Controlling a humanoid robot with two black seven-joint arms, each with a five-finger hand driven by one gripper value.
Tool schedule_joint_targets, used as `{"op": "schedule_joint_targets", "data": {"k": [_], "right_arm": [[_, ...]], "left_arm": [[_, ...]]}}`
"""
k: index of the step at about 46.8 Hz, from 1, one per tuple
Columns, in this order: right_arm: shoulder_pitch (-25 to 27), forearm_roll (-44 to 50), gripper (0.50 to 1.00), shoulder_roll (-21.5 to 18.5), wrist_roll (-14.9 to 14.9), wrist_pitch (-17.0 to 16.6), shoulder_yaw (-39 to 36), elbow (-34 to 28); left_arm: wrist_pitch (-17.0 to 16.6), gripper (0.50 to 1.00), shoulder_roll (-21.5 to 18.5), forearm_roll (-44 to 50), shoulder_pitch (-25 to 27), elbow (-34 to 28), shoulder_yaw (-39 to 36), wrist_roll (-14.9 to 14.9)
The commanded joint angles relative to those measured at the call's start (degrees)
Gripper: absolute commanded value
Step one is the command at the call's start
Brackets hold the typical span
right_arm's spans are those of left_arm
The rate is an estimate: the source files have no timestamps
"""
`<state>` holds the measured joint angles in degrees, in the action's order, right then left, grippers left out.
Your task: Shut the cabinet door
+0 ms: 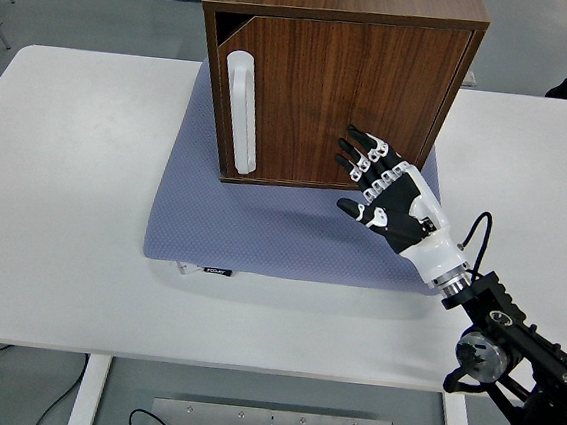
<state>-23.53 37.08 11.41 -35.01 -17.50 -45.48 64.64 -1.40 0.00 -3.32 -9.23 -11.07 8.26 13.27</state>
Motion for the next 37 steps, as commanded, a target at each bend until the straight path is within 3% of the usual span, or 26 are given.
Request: {"op": "schedule_joint_targets", "data": {"k": [1,37], "right_arm": [[1.1,0.0,1.000,1.2,0.0,-0.1,-0.9,0.0],[14.9,-0.4,1.000,9.9,0.0,-3.8,-13.8,0.0]], "left_arm": [[0.0,1.000,0.0,0.0,0.0,0.0,0.0,0.0],[0.0,1.000,0.0,0.0,0.0,0.0,0.0,0.0]]}}
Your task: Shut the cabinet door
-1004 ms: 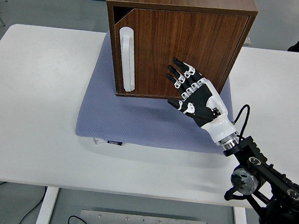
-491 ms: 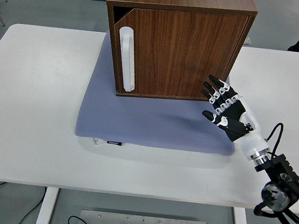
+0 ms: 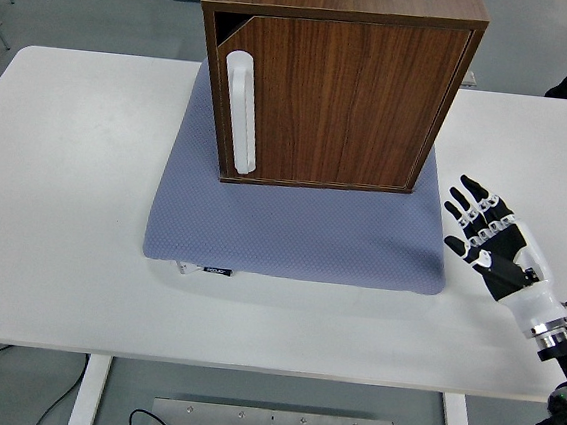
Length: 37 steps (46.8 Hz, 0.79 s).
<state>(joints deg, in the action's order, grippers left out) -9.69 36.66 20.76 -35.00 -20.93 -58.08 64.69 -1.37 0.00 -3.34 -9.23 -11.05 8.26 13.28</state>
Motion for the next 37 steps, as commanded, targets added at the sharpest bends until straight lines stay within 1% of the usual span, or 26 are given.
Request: {"op": "schedule_joint_targets", "data": {"k": [1,12,24,29,37], "right_arm": [[1.6,-0.1,1.000,0.7,0.0,-0.4,-1.5,0.0],[5.6,-0.1,1.000,2.7,0.0,-3.0,-6.3,0.0],[10.6,-0.1,1.000,5.3,0.0,-7.5,-10.2,0.0],[12.0,-0.1,1.000,5.6,0.0,-8.2,-10.1,-0.1],[13.0,-0.1,1.000,5.6,0.0,-8.2,-10.1,-0.3]], "left_arm": [[0.0,1.000,0.0,0.0,0.0,0.0,0.0,0.0],[0.0,1.000,0.0,0.0,0.0,0.0,0.0,0.0],[0.1,1.000,0.0,0.0,0.0,0.0,0.0,0.0],[0.0,1.000,0.0,0.0,0.0,0.0,0.0,0.0],[0.0,1.000,0.0,0.0,0.0,0.0,0.0,0.0]]}}
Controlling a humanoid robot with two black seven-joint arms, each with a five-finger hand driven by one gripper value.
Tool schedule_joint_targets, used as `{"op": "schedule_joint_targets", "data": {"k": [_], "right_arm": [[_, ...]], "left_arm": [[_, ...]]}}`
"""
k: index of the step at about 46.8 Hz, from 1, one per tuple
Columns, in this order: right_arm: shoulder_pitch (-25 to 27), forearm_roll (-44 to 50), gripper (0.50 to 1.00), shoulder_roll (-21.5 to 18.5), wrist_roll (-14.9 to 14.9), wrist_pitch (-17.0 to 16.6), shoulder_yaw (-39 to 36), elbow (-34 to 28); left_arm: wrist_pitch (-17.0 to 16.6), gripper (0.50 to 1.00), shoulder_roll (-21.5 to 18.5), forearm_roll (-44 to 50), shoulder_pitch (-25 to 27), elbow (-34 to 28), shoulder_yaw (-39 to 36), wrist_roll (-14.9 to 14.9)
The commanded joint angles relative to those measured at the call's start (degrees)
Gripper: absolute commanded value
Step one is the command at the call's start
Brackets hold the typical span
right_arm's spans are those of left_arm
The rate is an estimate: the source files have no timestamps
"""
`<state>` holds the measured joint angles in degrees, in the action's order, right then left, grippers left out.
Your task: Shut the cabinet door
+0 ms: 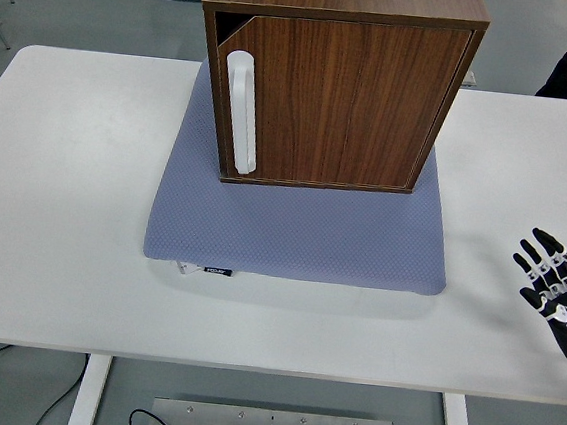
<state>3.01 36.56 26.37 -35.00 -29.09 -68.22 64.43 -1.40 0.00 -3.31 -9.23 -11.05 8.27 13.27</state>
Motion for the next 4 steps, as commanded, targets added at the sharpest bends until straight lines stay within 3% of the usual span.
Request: {"op": "schedule_joint_targets", "data": {"k": [1,4], "right_arm": [[0.5,0.0,1.000,0.0,0.0,0.0,-0.1,0.0],[0.8,0.0,1.000,0.0,0.0,0.0,0.0,0.0]], "left_arm": [[0.0,1.000,0.0,0.0,0.0,0.1,0.0,0.0],[0.0,1.000,0.0,0.0,0.0,0.1,0.0,0.0]]}}
